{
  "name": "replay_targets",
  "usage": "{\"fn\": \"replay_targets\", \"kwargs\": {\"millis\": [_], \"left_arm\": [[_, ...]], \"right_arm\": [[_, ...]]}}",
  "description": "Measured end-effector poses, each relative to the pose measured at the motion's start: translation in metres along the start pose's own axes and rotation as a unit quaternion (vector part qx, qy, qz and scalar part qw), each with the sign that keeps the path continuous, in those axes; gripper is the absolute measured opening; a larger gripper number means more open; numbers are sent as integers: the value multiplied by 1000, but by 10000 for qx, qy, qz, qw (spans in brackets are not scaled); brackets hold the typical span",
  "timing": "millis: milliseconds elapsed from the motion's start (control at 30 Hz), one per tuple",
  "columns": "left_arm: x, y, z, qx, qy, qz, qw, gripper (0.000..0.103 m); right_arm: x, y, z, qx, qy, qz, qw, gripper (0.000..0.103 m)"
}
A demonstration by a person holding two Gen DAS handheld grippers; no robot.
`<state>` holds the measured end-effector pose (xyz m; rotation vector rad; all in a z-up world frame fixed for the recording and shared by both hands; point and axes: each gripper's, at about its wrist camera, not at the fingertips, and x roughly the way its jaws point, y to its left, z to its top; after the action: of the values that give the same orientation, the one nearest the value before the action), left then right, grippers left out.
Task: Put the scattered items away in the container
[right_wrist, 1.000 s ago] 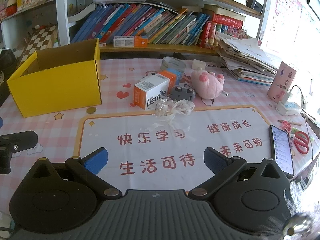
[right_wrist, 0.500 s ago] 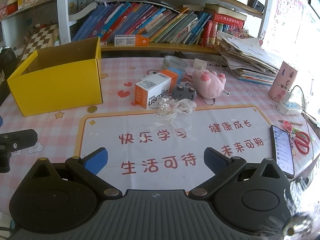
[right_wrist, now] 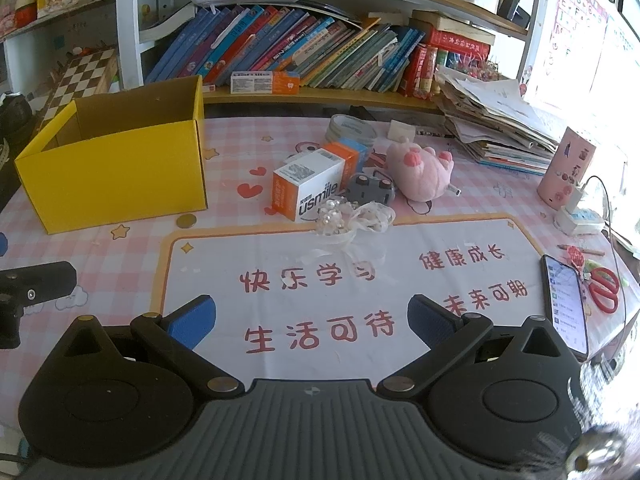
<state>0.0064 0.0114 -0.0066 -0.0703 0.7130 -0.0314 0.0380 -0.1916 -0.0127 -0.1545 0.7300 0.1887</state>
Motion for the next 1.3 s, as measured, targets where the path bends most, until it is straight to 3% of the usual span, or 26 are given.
{"fn": "replay_targets", "kwargs": {"millis": [1300], "left_arm": [[0,0,1,86,-30,-154,9998,103]], "right_arm": [[-3,7,2,-37,-10,-57,10000,103]]}}
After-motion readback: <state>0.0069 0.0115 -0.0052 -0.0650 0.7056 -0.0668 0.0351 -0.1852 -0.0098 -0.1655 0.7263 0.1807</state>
